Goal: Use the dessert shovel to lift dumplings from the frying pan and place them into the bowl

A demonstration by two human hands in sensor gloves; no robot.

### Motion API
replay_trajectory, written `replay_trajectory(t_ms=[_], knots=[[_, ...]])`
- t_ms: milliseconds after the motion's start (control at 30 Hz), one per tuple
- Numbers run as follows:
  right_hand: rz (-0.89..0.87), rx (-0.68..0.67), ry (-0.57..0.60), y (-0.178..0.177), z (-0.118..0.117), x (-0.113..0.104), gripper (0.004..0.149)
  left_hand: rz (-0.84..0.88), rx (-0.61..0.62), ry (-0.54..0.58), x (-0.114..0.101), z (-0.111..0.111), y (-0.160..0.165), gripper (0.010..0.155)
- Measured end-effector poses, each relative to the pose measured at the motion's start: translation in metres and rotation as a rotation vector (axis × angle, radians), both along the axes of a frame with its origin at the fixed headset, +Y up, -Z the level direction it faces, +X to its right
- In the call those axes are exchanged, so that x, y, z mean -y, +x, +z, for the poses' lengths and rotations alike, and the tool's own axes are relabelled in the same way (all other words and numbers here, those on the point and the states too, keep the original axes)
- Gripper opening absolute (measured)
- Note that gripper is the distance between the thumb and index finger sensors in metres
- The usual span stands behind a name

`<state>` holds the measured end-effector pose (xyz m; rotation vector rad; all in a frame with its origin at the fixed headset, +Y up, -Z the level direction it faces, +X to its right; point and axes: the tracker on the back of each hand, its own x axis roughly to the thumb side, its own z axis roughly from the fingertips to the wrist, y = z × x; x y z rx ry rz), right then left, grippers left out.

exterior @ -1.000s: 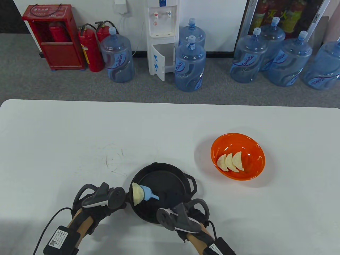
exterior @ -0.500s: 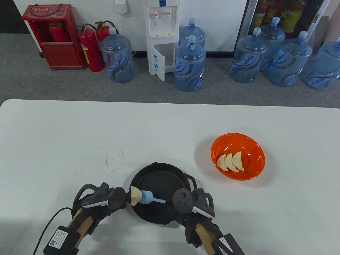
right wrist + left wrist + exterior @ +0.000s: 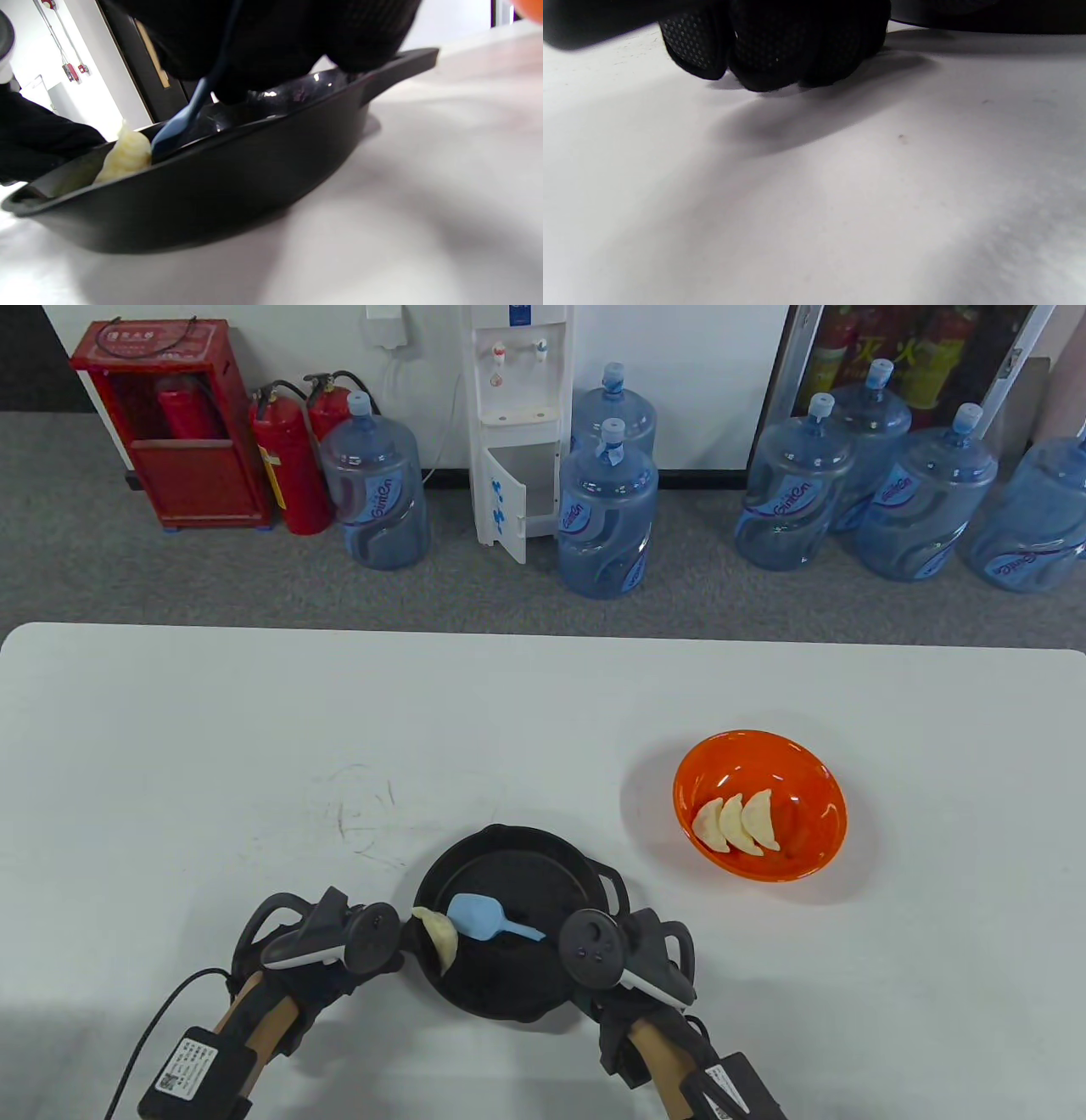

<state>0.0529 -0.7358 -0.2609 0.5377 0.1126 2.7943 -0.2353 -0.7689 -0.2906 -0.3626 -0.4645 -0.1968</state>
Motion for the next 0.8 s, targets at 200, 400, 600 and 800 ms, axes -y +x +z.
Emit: replay_trajectory(t_ms=[200, 400, 600, 800], knots=[[0.109, -0.024, 0.115, -0.014, 0.010, 0.000, 0.048, 0.000, -0.001, 0.000, 0.000, 0.000, 0.000, 0.059], [0.223, -0.084, 0.193, -0.034, 0.023, 0.000, 0.050, 0.000, -0.001, -0.002, 0.000, 0.000, 0.000, 0.059], [0.181, -0.115, 0.147, -0.035, 0.023, -0.002, 0.049, 0.000, -0.001, -0.003, 0.000, 0.000, 0.000, 0.059], [0.042, -0.087, 0.000, -0.019, 0.011, -0.001, 0.048, 0.000, -0.001, -0.003, 0.000, 0.000, 0.000, 0.059]])
